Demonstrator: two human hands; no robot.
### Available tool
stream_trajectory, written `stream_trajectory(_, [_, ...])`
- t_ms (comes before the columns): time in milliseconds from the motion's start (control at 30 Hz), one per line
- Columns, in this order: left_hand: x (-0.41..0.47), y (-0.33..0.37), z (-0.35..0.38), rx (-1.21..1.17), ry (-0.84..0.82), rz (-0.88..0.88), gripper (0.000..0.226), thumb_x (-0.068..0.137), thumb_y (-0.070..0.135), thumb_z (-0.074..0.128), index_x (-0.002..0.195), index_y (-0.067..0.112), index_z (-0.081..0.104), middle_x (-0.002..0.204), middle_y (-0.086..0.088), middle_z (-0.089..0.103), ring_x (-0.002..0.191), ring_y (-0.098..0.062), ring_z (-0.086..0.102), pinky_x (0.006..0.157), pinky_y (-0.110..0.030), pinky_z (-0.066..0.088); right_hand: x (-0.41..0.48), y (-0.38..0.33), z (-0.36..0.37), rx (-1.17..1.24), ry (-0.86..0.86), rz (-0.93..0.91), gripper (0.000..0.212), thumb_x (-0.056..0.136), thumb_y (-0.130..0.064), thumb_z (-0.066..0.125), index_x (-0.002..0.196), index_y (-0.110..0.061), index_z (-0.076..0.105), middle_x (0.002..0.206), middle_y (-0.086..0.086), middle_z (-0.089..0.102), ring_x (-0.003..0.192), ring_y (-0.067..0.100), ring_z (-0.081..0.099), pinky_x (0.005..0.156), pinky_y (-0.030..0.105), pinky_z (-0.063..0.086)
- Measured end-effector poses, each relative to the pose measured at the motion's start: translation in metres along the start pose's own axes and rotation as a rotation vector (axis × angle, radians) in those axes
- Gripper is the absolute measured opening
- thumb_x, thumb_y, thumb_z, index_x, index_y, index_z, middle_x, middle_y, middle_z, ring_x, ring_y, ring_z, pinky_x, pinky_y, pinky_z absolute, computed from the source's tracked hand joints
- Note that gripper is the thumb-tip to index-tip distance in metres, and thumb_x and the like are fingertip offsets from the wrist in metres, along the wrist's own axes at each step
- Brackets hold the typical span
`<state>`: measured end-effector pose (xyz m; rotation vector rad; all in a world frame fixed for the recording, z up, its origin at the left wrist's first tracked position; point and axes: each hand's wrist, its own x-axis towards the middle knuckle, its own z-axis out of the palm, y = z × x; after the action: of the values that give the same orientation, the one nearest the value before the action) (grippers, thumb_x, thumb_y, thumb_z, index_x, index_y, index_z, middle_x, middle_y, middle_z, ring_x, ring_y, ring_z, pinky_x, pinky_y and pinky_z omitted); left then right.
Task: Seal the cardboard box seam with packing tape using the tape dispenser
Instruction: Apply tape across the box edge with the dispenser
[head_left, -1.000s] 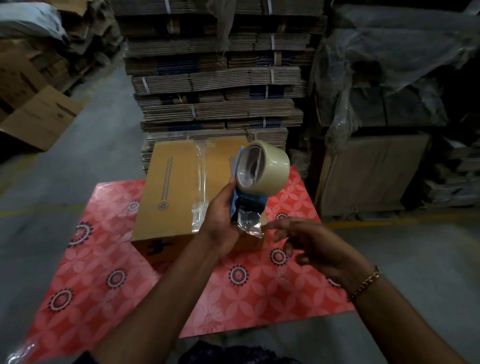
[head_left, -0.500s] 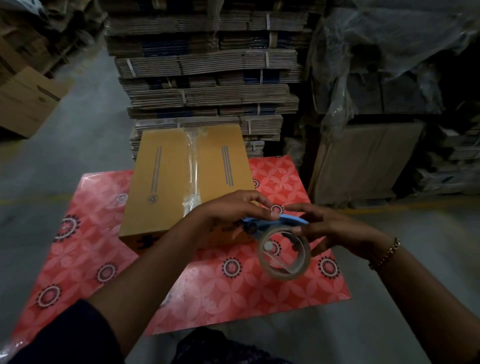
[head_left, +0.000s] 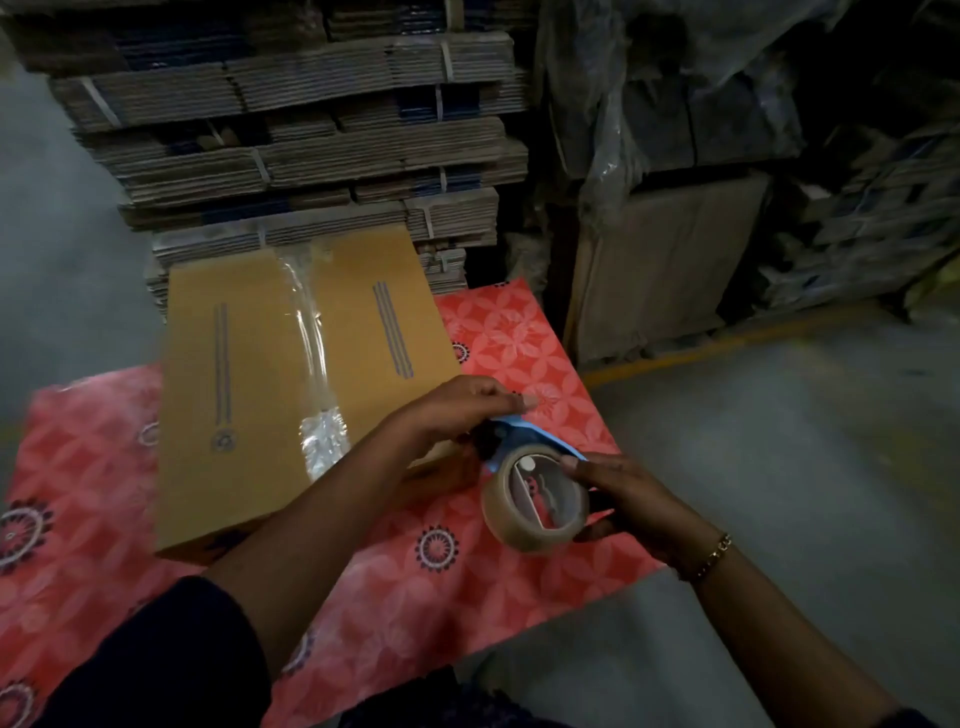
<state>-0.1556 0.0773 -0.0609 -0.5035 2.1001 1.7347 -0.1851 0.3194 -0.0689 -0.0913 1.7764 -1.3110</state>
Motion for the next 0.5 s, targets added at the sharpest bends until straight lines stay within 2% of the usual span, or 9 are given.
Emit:
stream_trajectory(33, [0.007, -0.002, 0.000, -0.044, 0.038, 0.022, 0.031, 0.090, 0.046, 0.070, 0.085, 0.017, 0.061, 0.066, 0.004, 0.061, 0.058, -0.010, 0.054, 0.052, -0.021, 0.042, 0.006, 0.006, 0.000, 0.069, 0.031, 0.015, 0.030, 0.099, -0.031, 0.062, 0.112, -0.007, 0.076, 0.089, 0.011, 0.077, 0.072, 0.020, 0.076, 0.058, 0.034, 0.063])
stream_trajectory(100, [0.019, -0.012, -0.002, -0.048, 0.169, 0.153, 0.030, 0.093, 0.049, 0.064, 0.081, 0.022, 0.061, 0.076, 0.000, 0.063, 0.070, -0.012, 0.057, 0.069, -0.029, 0.045, 0.018, 0.018, -0.001, 0.195, 0.098, 0.039, 0.032, 0.099, -0.031, 0.063, 0.116, -0.006, 0.074, 0.094, 0.013, 0.075, 0.072, 0.020, 0.075, 0.059, 0.034, 0.063])
stream_trajectory(167, [0.032, -0.027, -0.010, 0.080, 0.330, 0.263, 0.024, 0.095, 0.049, 0.059, 0.090, 0.027, 0.066, 0.092, -0.001, 0.069, 0.087, -0.014, 0.061, 0.081, -0.034, 0.046, 0.035, 0.027, -0.003, 0.312, 0.171, 0.051, 0.029, 0.100, -0.031, 0.062, 0.115, -0.010, 0.074, 0.097, 0.012, 0.073, 0.071, 0.019, 0.074, 0.060, 0.033, 0.063])
stream_trajectory(233, [0.044, -0.049, -0.017, 0.335, 0.464, 0.329, 0.038, 0.095, 0.055, 0.049, 0.103, 0.023, 0.068, 0.109, -0.002, 0.071, 0.103, -0.021, 0.062, 0.089, -0.039, 0.048, 0.052, 0.032, -0.006, 0.419, 0.240, 0.051, 0.026, 0.100, -0.029, 0.061, 0.112, -0.009, 0.072, 0.099, 0.013, 0.070, 0.072, 0.020, 0.072, 0.060, 0.032, 0.064])
stream_trajectory(300, [0.053, -0.073, -0.019, 0.610, 0.541, 0.367, 0.047, 0.094, 0.056, 0.043, 0.113, 0.021, 0.068, 0.123, -0.003, 0.068, 0.116, -0.028, 0.057, 0.094, -0.045, 0.045, 0.071, 0.031, -0.007, 0.481, 0.303, 0.048, 0.015, 0.101, -0.024, 0.061, 0.105, -0.012, 0.068, 0.094, 0.012, 0.068, 0.064, 0.015, 0.071, 0.057, 0.032, 0.064])
stream_trajectory(400, [0.057, -0.096, -0.011, 0.857, 0.604, 0.412, 0.035, 0.094, 0.046, 0.048, 0.114, 0.023, 0.066, 0.139, 0.000, 0.059, 0.130, -0.026, 0.049, 0.098, -0.048, 0.037, 0.104, 0.028, -0.006, 0.494, 0.380, 0.085, 0.008, 0.102, -0.016, 0.057, 0.106, -0.013, 0.062, 0.080, 0.005, 0.061, 0.048, 0.008, 0.064, 0.057, 0.032, 0.065])
stream_trajectory(500, [0.058, -0.100, -0.009, 0.911, 0.630, 0.427, 0.027, 0.094, 0.039, 0.052, 0.111, 0.022, 0.065, 0.141, -0.002, 0.058, 0.133, -0.026, 0.046, 0.100, -0.050, 0.035, 0.138, 0.027, -0.003, 0.453, 0.413, 0.152, 0.009, 0.100, -0.016, 0.055, 0.101, -0.012, 0.063, 0.082, 0.006, 0.060, 0.059, 0.017, 0.063, 0.049, 0.032, 0.063])
